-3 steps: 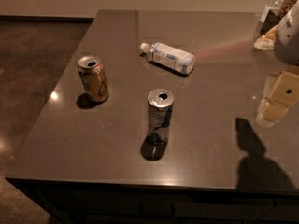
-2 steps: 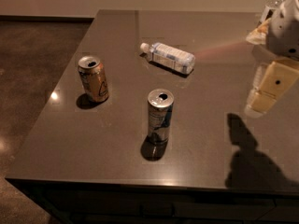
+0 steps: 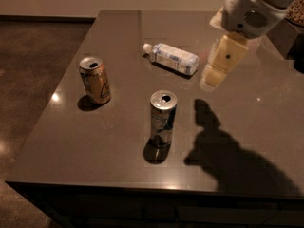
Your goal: Pick orange can
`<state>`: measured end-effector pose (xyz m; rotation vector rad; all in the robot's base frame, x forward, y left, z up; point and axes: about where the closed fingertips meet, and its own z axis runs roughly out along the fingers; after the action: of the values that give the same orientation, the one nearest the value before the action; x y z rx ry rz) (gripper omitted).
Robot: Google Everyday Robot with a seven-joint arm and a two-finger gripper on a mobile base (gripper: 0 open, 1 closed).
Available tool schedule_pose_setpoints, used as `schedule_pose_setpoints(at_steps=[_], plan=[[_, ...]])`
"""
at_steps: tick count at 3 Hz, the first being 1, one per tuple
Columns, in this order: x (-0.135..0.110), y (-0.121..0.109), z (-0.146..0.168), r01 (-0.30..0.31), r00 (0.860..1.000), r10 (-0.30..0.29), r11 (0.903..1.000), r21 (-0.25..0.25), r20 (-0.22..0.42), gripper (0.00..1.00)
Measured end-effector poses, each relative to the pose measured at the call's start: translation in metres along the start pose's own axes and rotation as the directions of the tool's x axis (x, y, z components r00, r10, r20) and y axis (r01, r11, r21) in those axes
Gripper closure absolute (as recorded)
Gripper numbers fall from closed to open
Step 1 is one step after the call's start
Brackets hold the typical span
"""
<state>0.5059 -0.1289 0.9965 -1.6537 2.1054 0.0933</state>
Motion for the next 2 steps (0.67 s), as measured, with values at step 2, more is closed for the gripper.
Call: schedule_pose_setpoints(at_steps=[2], plan=[[-0.08,-0.008,0.036,-0.026,0.996,0.032,0.9973,-0.068,0.085,0.0]])
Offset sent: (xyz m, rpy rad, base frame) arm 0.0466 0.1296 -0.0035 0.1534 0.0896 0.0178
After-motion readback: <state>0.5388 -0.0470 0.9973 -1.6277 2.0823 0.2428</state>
